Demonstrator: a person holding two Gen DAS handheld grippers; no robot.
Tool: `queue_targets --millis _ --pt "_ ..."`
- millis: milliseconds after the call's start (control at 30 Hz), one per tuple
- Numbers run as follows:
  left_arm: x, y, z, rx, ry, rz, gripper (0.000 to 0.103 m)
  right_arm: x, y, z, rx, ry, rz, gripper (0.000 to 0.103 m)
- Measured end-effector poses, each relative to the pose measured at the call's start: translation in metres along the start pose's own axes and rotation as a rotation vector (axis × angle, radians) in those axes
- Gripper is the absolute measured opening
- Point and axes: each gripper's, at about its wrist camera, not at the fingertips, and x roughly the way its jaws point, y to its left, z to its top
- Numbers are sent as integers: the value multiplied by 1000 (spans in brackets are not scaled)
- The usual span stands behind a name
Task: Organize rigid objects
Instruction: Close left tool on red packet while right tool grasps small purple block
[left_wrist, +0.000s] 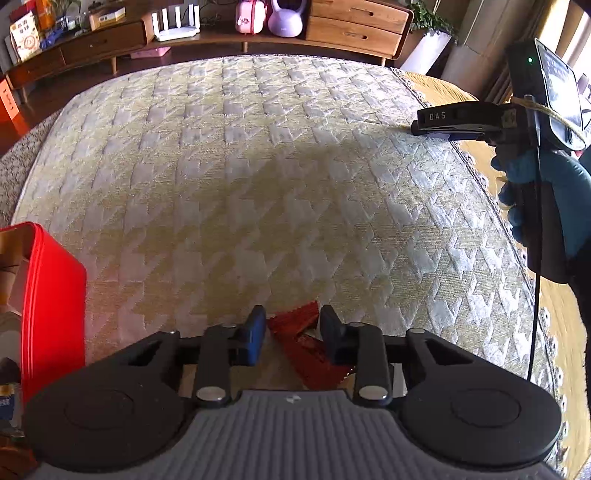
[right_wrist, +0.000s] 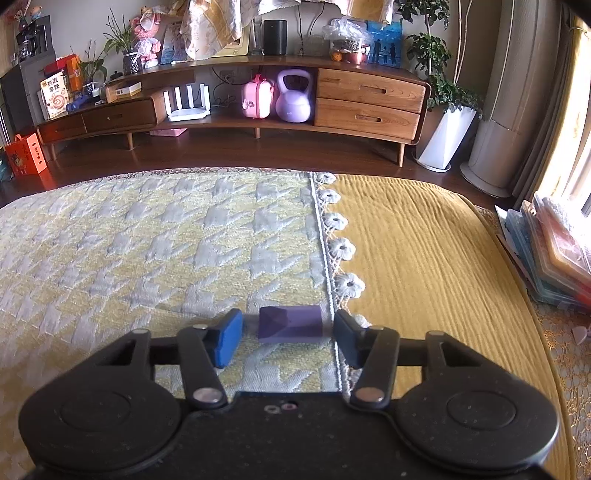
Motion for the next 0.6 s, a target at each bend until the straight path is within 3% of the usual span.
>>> queue_targets --millis 67,300,600 --pt "0 2 1 -3 -8 4 22 -2 0 -1 1 -4 1 35" --pt "-4 11 1 1 -44 -3 13 -13 -3 -7 5 0 19 35" --pt "-17 27 -2 -39 -56 -47 6 -75 -4 -30 11 -33 149 35"
